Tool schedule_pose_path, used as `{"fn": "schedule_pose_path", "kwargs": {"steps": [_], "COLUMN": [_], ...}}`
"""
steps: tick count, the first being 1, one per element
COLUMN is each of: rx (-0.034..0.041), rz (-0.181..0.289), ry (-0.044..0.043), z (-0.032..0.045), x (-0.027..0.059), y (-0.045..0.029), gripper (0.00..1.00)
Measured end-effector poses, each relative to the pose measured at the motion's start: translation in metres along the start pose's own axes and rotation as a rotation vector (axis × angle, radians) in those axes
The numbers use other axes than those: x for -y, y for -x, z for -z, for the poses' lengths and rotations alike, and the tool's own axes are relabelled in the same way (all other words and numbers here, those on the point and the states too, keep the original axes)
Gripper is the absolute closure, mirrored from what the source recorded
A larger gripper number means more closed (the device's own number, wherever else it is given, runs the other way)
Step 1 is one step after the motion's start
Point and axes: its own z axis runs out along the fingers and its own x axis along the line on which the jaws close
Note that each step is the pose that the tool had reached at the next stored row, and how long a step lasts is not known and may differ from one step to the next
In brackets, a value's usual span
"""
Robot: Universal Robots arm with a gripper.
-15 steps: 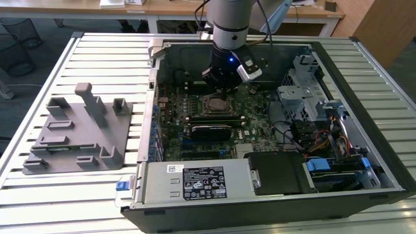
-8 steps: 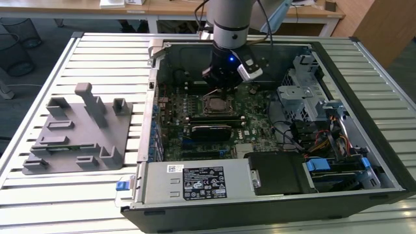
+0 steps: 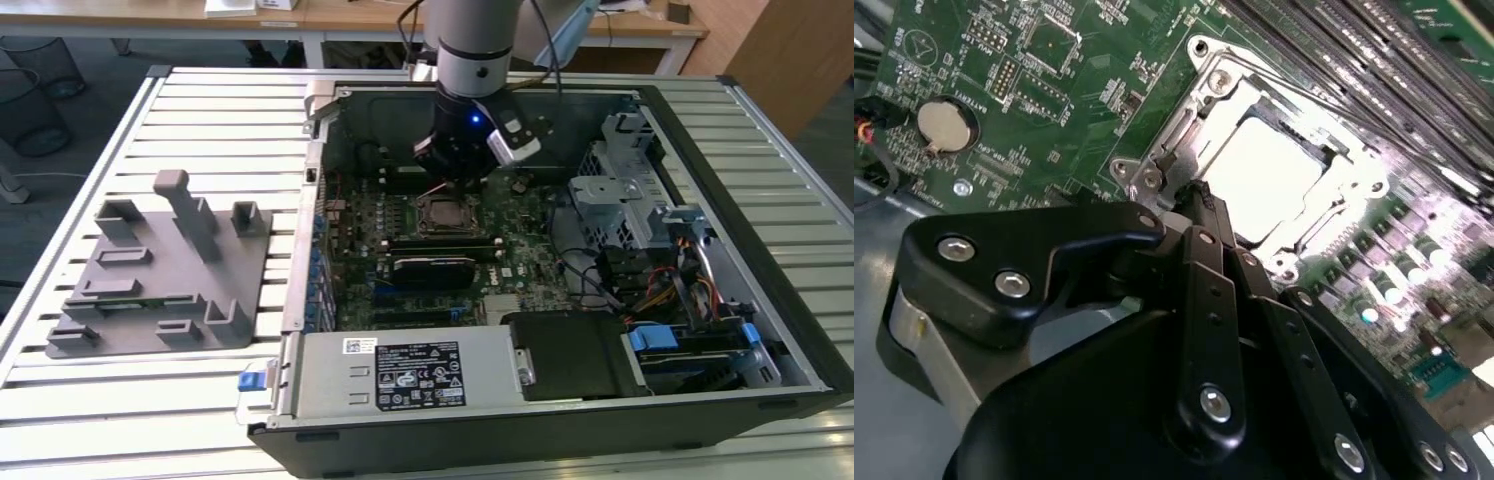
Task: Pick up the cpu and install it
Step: 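Install the first cpu locking lever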
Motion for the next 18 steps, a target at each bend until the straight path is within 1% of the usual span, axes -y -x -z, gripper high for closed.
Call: {"fn": "schedule_pose_path", "kwargs": {"steps": [3, 6, 8, 12, 14, 17, 18], "rx": [0.0003, 0.0039, 0.0065, 0.0101, 0.0106, 0.0106, 0.0106], "rz": [0.0, 0.0, 0.0, 0.0, 0.0, 0.0, 0.0], "ry": [0.0002, 0.0, 0.0, 0.0005, 0.0005, 0.0002, 0.0002], "z": [0.005, 0.0058, 0.0076, 0.014, 0.015, 0.0151, 0.015], "x": [-0.0001, -0.0004, -0.0008, -0.0023, -0.0068, -0.0196, -0.0223], "y": [-0.0038, -0.0141, -0.0191, -0.0212, -0.021, -0.0201, -0.0198], "gripper": [0.89, 0.89, 0.89, 0.89, 0.89, 0.89, 0.89]}}
